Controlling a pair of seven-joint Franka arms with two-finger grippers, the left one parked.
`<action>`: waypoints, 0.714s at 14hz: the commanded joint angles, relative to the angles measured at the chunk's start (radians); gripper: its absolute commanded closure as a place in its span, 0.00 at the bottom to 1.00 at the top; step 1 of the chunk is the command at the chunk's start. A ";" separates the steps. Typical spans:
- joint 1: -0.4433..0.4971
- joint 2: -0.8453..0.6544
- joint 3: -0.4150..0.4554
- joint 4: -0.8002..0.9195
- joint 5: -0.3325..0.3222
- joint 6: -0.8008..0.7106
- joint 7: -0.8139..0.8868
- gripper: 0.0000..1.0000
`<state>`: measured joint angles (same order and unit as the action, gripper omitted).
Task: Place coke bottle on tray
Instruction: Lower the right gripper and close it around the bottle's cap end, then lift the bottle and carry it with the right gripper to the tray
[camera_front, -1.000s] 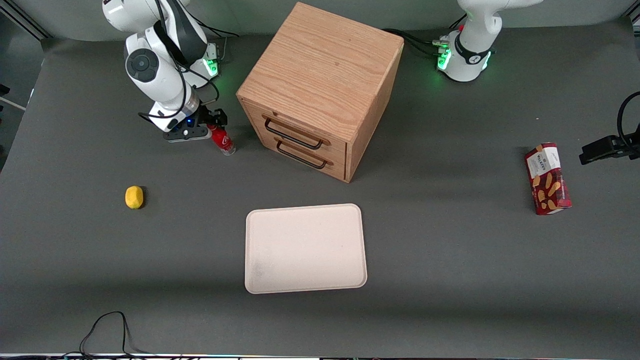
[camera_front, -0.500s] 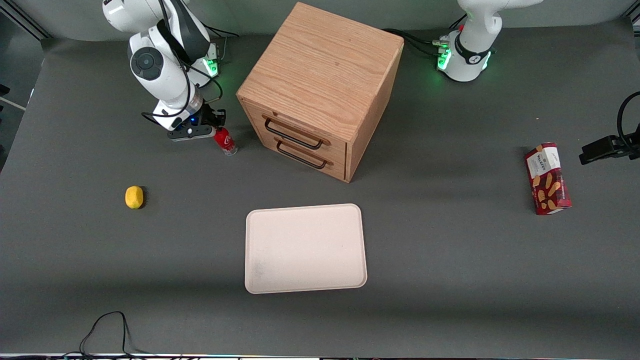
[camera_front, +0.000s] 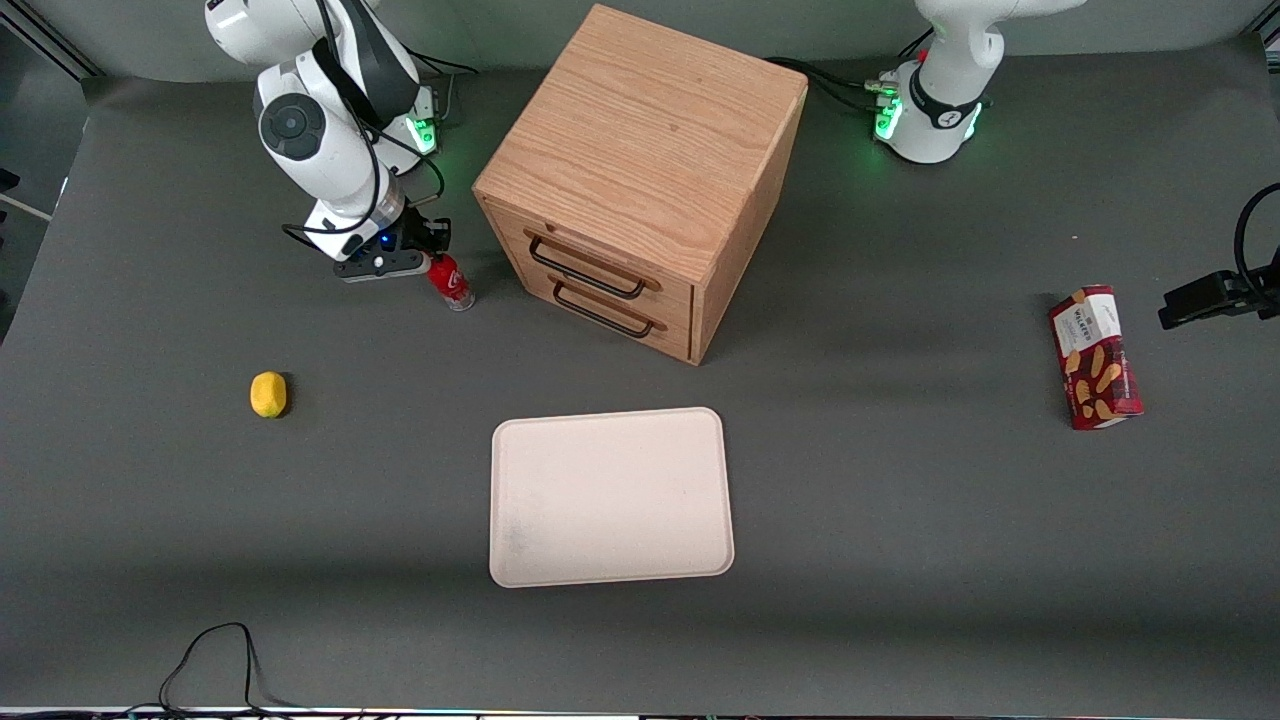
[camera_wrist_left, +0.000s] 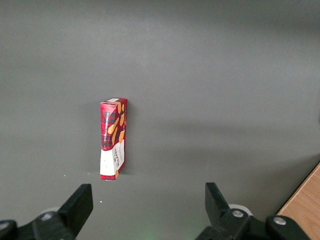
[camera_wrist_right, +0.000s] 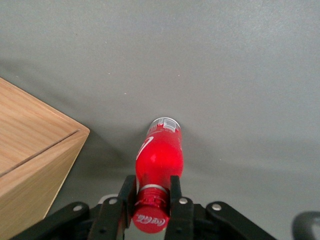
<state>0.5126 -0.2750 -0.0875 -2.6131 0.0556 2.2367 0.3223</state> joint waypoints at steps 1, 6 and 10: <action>0.006 -0.024 -0.014 0.094 -0.005 -0.112 0.015 1.00; 0.004 0.037 -0.072 0.308 -0.013 -0.300 0.006 1.00; 0.004 0.178 -0.110 0.612 -0.013 -0.521 -0.018 1.00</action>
<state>0.5100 -0.2039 -0.1762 -2.1796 0.0526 1.8183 0.3199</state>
